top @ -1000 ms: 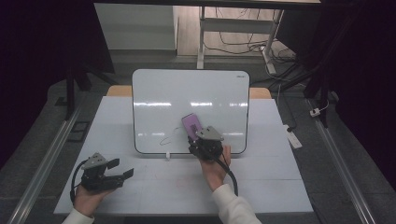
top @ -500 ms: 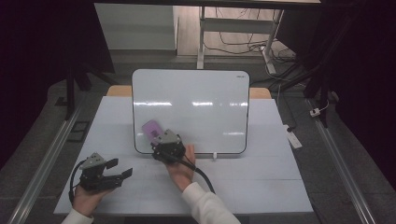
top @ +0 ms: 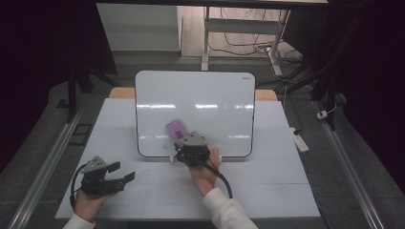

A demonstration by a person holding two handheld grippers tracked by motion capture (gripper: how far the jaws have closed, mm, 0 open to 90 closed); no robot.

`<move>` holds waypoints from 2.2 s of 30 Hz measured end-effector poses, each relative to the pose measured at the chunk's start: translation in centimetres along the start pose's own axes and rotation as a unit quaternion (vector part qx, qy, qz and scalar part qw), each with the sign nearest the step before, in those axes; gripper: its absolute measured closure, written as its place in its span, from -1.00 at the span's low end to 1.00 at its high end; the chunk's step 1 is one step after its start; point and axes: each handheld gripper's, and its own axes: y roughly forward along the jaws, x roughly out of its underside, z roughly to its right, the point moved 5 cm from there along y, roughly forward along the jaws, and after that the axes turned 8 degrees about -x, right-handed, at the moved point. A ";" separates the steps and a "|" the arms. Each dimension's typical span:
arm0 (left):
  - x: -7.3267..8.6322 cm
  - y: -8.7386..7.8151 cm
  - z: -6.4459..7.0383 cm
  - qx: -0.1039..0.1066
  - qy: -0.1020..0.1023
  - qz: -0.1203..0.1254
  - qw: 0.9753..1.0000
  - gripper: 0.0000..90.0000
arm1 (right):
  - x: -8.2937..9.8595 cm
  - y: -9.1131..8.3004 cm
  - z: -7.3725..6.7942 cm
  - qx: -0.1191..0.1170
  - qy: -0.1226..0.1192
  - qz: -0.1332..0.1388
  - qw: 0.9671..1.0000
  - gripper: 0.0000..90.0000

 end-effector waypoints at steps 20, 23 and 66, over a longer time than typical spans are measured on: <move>0.0 0.1 0.1 0.002 0.000 -0.002 1.000 -0.47 | -0.3 0.1 0.1 0.010 0.011 0.007 1.000 -0.08; 0.0 0.1 0.1 0.003 0.001 -0.001 1.000 -0.46 | -0.7 1.9 -2.7 -0.016 -0.008 0.001 1.000 -0.08; 0.1 0.2 -0.1 0.001 -0.002 -0.004 1.000 -0.47 | 0.1 1.2 -1.9 -0.008 -0.022 0.000 1.000 -0.08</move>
